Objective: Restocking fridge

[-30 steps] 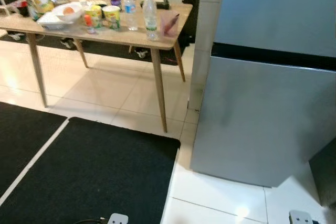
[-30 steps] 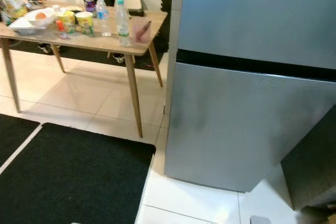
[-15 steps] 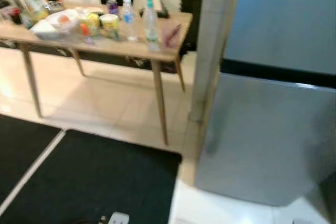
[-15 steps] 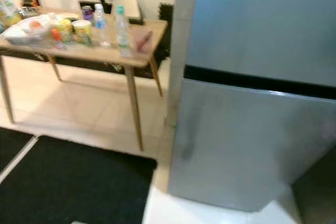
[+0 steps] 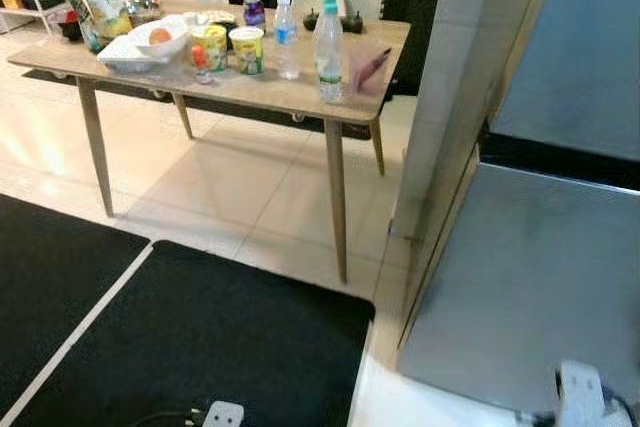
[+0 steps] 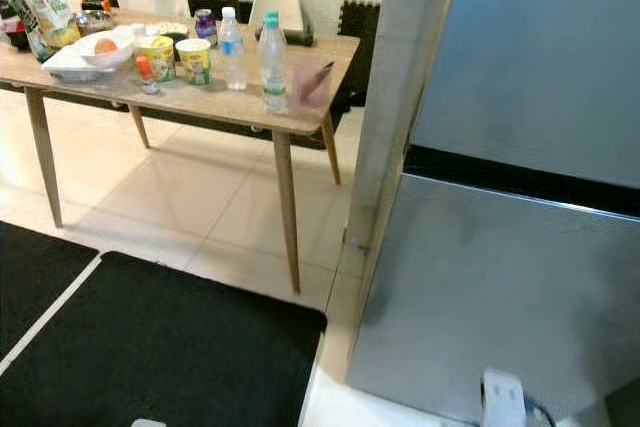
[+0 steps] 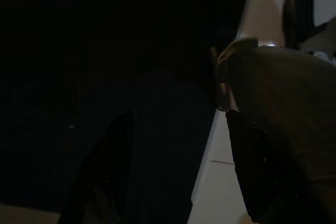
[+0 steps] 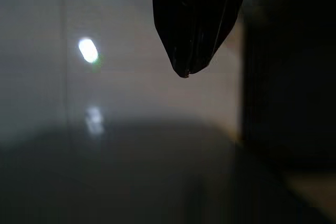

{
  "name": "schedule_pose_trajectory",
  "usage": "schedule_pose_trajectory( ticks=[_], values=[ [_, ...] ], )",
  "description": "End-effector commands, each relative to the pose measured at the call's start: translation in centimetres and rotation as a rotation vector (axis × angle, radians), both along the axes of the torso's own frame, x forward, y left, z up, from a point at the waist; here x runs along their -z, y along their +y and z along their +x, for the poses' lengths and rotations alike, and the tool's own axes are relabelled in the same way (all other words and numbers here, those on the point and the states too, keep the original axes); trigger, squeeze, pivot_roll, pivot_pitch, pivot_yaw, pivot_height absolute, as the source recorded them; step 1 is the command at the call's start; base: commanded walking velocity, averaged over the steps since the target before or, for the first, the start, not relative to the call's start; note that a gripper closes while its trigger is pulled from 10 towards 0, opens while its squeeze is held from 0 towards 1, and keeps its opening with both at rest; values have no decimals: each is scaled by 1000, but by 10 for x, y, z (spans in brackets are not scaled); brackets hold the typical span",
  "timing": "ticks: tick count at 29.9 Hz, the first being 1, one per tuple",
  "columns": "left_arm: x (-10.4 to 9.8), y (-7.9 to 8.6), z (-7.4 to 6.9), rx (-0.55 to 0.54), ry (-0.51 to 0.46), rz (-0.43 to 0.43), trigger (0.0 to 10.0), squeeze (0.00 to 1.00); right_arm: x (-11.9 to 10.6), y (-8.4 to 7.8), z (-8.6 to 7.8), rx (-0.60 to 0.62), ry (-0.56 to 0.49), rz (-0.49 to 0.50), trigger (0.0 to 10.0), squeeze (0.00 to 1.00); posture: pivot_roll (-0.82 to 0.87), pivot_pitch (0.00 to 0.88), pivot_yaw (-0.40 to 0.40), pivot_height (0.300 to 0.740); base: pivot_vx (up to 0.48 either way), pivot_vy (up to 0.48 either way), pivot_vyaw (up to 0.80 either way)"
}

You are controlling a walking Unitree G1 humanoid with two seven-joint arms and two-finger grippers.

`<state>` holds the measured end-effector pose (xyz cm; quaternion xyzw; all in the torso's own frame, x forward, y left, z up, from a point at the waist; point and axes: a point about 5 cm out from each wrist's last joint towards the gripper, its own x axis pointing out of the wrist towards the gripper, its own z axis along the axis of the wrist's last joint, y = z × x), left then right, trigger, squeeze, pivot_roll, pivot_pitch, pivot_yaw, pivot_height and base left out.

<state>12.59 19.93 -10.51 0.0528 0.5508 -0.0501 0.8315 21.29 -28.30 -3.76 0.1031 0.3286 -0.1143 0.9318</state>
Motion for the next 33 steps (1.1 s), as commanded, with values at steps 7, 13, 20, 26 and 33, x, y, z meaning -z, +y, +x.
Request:
schedule_pose_trajectory(
  ticks=[7,13,20,26,33],
  values=[
    [2,0,-8,11,28,-3,10000,0,-38,-10,41,24,-239,68,10000,0,-48,36,-17,740,0,0,0],
    [3,0,-9,22,29,-4,10000,0,-82,-8,82,-72,-405,25,10000,0,-45,35,-17,740,0,0,0],
    [2,1,-9,23,26,3,10000,0,-108,-4,104,-107,-491,10,10000,0,-38,46,-15,740,0,0,0],
    [3,3,-11,18,27,11,10000,0,-140,2,128,-147,-575,-24,10000,0,-34,52,-17,740,0,0,0],
    [3,2,-13,9,31,3,10000,0,-91,19,105,-227,-348,-52,10000,0,-37,51,-25,740,0,0,0]
  ],
)
